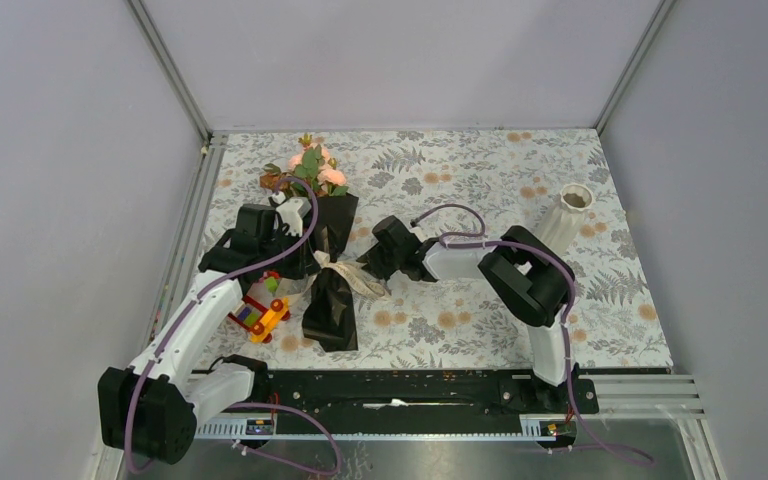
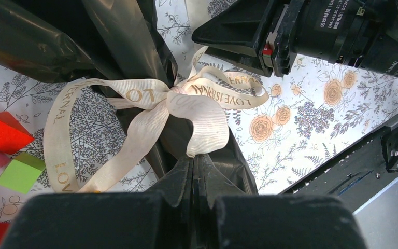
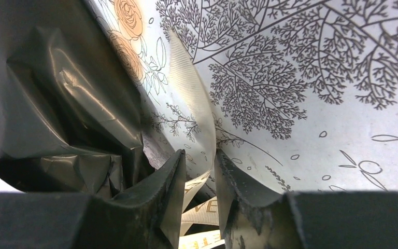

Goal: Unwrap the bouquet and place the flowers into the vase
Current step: Untie the ribbon from the wrapping paper.

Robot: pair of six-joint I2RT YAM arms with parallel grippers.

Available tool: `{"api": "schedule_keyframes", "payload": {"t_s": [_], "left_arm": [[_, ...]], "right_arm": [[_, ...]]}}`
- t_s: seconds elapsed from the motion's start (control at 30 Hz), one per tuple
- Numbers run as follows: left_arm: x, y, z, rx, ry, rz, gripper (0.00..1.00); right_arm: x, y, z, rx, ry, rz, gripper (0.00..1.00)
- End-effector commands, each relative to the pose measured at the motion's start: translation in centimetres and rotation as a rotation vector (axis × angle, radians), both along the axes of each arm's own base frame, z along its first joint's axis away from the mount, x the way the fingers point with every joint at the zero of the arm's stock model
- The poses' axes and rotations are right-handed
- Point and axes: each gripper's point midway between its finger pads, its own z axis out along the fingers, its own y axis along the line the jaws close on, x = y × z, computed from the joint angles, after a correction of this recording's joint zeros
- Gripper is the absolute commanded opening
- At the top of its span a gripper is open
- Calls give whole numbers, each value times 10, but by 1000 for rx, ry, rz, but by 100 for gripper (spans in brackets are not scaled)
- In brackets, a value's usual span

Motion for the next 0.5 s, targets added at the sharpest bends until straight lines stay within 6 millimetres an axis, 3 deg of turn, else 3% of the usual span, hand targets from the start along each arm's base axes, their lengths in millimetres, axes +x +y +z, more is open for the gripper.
{"api": "schedule_keyframes", "payload": {"t_s": [0.0,0.23,0.47], "left_arm": [[9,0,6,-4,-36,7,0],[14,10,12,34,-86,51,0],[14,7,16,15,-97,49,0]], "right_arm": [[16,7,7,27,-22,-34,30],[23,2,16,50,-92,-62,0],[28,-8,26,-9,-164,-41,0]]}}
